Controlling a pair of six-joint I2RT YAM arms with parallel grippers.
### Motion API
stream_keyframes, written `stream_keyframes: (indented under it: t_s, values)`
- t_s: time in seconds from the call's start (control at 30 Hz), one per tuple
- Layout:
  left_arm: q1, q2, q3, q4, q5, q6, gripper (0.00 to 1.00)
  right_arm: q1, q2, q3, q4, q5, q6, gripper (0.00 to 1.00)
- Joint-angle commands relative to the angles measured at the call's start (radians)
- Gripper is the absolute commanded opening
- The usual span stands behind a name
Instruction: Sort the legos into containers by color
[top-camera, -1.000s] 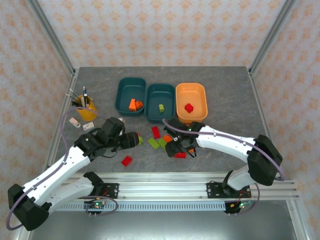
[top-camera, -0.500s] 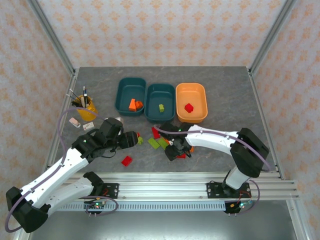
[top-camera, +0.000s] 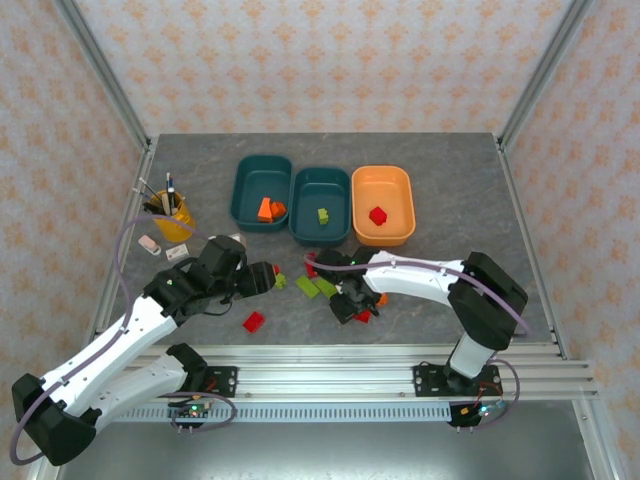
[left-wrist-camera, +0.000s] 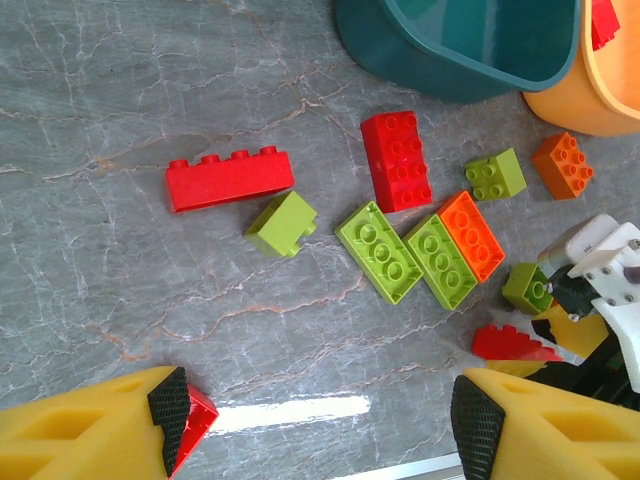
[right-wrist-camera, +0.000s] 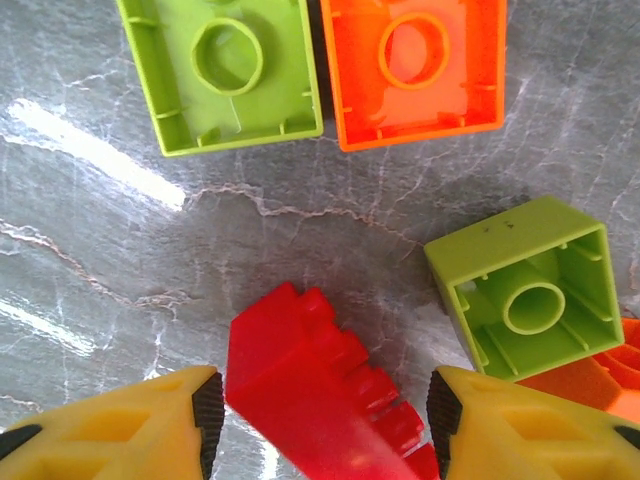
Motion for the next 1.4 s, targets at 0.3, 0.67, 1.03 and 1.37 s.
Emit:
stream_keyframes:
  t_s: [0.3,0.67,1.03,1.37]
  values:
    - [-0.005,0.028,0.022,0.016,-0.02,-0.008,0.73,0.021,0.073,-0.001,-0.004,0.026,0.036,0.5]
    - [-0.005,0.018,0.061,0.024,-0.022,-0.024,0.73,0.021,-0.033,0.054,-0.051,0.1,0.091,0.18]
    - [-0.004,0.219,0.353,0.094,-0.008,0.005,0.74,-0.315,-0.027,0.454,-0.179,0.131,0.075,0.16]
    - [-0.004,0.424,0.503,0.184,0.023,0.009,0.74,-0.523,0.283,0.629,-0.112,-0.007,-0.003,0.16]
